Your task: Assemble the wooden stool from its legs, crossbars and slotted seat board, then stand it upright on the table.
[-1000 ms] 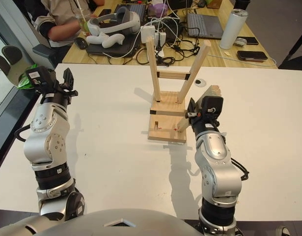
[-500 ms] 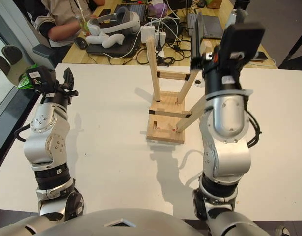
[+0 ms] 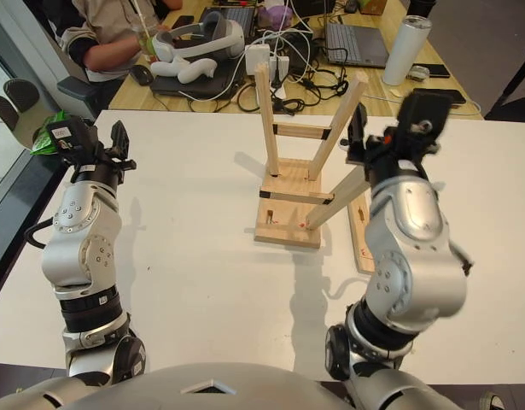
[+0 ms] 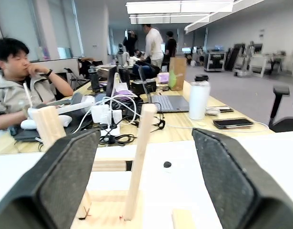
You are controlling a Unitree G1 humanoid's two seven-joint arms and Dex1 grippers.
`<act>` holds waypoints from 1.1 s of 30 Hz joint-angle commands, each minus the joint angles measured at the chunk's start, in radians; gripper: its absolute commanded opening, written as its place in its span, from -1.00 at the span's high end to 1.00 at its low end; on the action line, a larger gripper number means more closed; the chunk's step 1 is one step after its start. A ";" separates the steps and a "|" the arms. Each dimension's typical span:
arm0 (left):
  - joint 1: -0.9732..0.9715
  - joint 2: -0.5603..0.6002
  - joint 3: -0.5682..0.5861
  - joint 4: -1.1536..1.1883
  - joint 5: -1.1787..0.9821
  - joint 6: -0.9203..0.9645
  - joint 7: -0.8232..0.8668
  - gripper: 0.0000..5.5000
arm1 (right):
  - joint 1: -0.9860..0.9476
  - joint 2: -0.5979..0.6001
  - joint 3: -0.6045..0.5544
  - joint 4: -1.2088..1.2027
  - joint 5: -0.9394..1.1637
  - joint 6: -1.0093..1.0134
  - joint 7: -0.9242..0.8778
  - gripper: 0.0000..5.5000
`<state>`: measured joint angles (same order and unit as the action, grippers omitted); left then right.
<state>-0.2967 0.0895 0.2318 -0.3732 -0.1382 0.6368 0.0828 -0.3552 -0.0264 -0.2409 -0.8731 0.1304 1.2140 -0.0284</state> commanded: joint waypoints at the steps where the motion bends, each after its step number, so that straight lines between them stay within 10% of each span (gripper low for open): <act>1: -0.007 0.006 -0.019 0.011 0.004 0.015 -0.003 0.12 | 0.194 0.100 0.000 0.085 0.048 0.141 0.029 -0.30; 25: 0.008 -0.017 -0.014 -0.010 0.007 0.006 0.046 0.12 | -0.154 -0.207 -0.065 0.274 0.008 -0.467 0.040 -0.30; 33: 0.047 -0.015 0.014 -0.051 0.015 -0.006 0.067 0.12 | 0.480 -0.308 -0.227 0.158 0.041 -0.423 0.253 -0.61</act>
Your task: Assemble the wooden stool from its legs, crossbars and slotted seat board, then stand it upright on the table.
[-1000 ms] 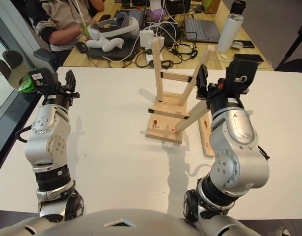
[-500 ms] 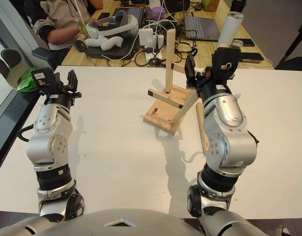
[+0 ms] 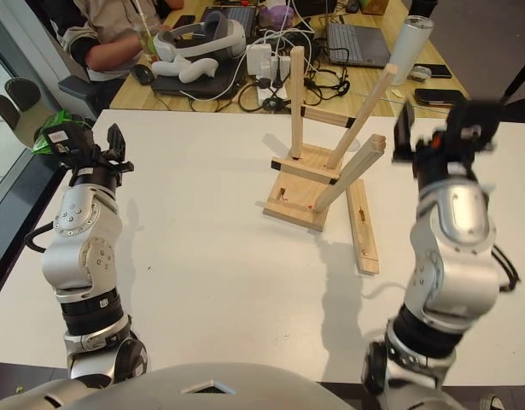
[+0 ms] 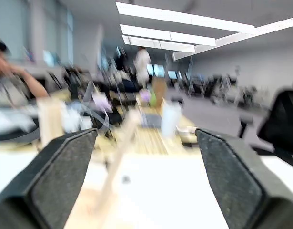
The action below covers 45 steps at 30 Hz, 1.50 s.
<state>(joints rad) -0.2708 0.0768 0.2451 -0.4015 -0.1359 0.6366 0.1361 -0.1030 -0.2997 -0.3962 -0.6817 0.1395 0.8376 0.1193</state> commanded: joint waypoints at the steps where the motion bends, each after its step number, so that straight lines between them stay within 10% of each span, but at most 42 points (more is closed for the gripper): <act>1: 0.023 -0.007 -0.002 -0.025 0.014 -0.006 0.016 0.12 | 0.293 -0.024 -0.071 -0.038 0.065 -0.058 0.150 -0.66; 7: 0.008 -0.009 -0.014 -0.013 0.011 -0.007 0.014 0.12 | 0.523 -0.041 -0.022 0.102 0.133 -0.011 0.268 -0.86; 38: -0.044 -0.025 -0.070 0.040 0.014 -0.009 -0.002 0.12 | 0.088 -0.039 0.133 0.663 0.146 -0.037 0.152 -0.86; 45: -0.051 -0.015 -0.058 0.044 0.013 -0.010 -0.001 0.12 | 0.128 -0.025 0.087 0.599 0.160 0.080 0.085 -0.42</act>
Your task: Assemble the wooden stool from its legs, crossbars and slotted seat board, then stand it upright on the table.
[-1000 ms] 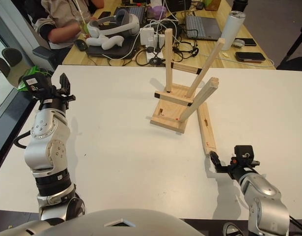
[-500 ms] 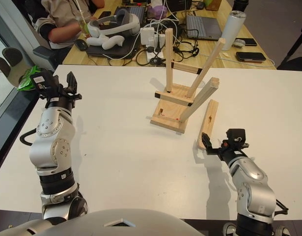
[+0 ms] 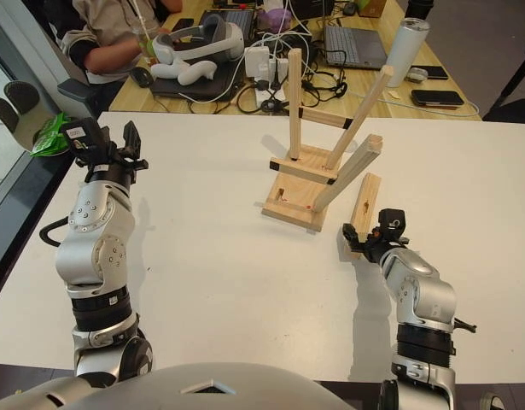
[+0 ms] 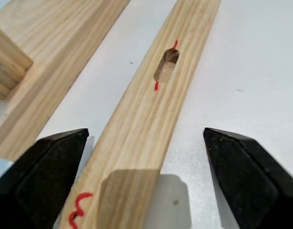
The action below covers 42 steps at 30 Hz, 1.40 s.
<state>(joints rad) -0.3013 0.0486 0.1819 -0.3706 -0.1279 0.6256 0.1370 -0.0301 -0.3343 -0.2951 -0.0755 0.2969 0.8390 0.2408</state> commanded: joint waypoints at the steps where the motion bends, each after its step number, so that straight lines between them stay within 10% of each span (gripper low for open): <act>1: -0.023 0.013 0.006 0.014 0.005 0.002 -0.002 0.12 | 0.058 0.015 -0.020 -0.018 0.003 0.083 -0.044 -0.35; 12: -0.098 -0.176 0.217 0.073 -0.255 0.307 0.089 0.12 | -0.046 0.065 -0.087 -0.019 0.028 0.009 -0.120 0.26; 21: -0.606 0.064 0.554 0.345 -0.624 0.314 0.083 0.12 | -0.475 0.038 -0.130 -0.048 0.042 -0.347 -0.172 0.26; 30: -0.706 0.063 0.402 0.203 -1.141 0.483 -0.075 0.12 | -0.627 0.088 0.178 -0.409 0.177 -0.350 -0.015 0.26; 42: -0.637 0.147 0.232 0.117 -1.226 0.377 -0.106 0.12 | -0.495 0.035 0.295 -0.535 0.228 -0.264 0.084 0.26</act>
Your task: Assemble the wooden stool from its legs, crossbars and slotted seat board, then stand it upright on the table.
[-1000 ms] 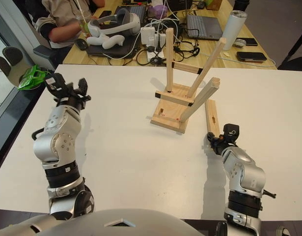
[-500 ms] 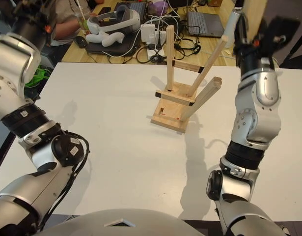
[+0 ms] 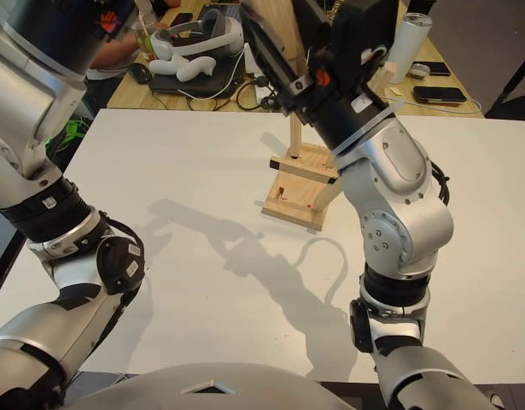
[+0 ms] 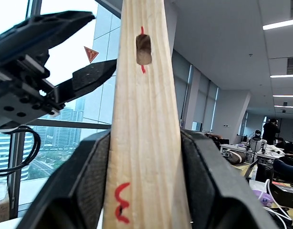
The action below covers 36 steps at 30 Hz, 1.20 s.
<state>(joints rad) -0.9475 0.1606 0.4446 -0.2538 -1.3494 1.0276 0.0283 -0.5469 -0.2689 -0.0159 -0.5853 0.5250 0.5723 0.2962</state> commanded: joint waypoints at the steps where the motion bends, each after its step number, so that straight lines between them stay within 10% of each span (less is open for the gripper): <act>1: 0.010 0.044 -0.036 0.009 0.003 -0.035 0.005 0.12 | 0.032 -0.040 0.022 -0.032 0.000 0.002 0.042 0.26; 33: 0.121 0.166 -0.145 0.080 -0.023 -0.093 0.033 0.61 | 0.197 -0.195 0.124 0.062 -0.376 -0.341 0.215 0.26; 36: 0.149 0.183 -0.129 0.051 -0.023 -0.106 0.045 0.64 | 0.177 -0.180 0.117 0.069 -0.348 -0.350 0.228 0.03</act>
<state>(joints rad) -0.8264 0.3146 0.3022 -0.1814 -1.3829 0.9207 0.0583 -0.3355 -0.4504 0.1255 -0.5204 0.1623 0.2296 0.5191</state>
